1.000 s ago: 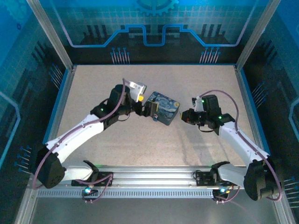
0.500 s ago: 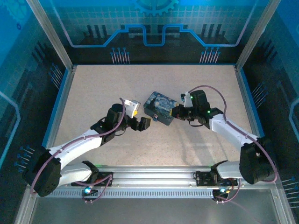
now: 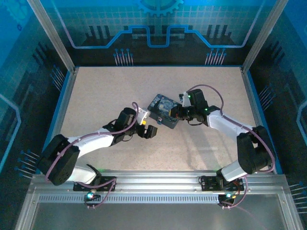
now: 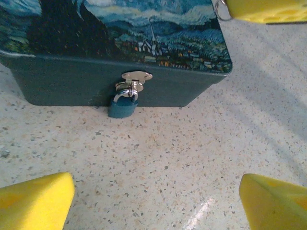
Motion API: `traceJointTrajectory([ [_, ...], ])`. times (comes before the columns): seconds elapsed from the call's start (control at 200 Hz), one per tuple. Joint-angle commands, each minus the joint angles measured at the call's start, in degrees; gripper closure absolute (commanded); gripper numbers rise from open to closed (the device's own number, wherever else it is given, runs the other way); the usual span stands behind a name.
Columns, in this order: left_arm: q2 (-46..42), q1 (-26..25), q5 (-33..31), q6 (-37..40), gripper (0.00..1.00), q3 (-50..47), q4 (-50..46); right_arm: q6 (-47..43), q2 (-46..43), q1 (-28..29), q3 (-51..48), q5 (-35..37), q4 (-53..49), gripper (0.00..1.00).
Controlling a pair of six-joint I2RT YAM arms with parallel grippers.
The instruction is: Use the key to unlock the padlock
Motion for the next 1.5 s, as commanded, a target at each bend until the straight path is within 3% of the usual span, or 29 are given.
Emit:
traceJointTrajectory([
  [0.0,3.0,0.5,3.5,2.0,0.12,1.6,4.7,0.2,2.8,0.9,2.2,0.3,0.9,1.00],
  [0.42,16.0,1.7,5.4,-1.7,0.16,3.2,18.5,-0.7,8.6,0.6,5.4,2.4,-2.5,1.00],
  [0.705,20.3,1.7,5.7,-2.8,0.19,4.3,21.5,-1.0,9.4,0.6,4.4,3.4,-3.3,1.00],
  [1.17,25.4,1.6,8.3,-5.0,0.32,7.4,22.3,-1.0,9.6,0.6,4.0,2.8,-3.0,1.00],
  [1.496,26.4,1.6,4.8,-4.0,0.33,8.3,22.6,-1.2,9.3,0.7,3.8,2.8,-2.8,1.00],
])
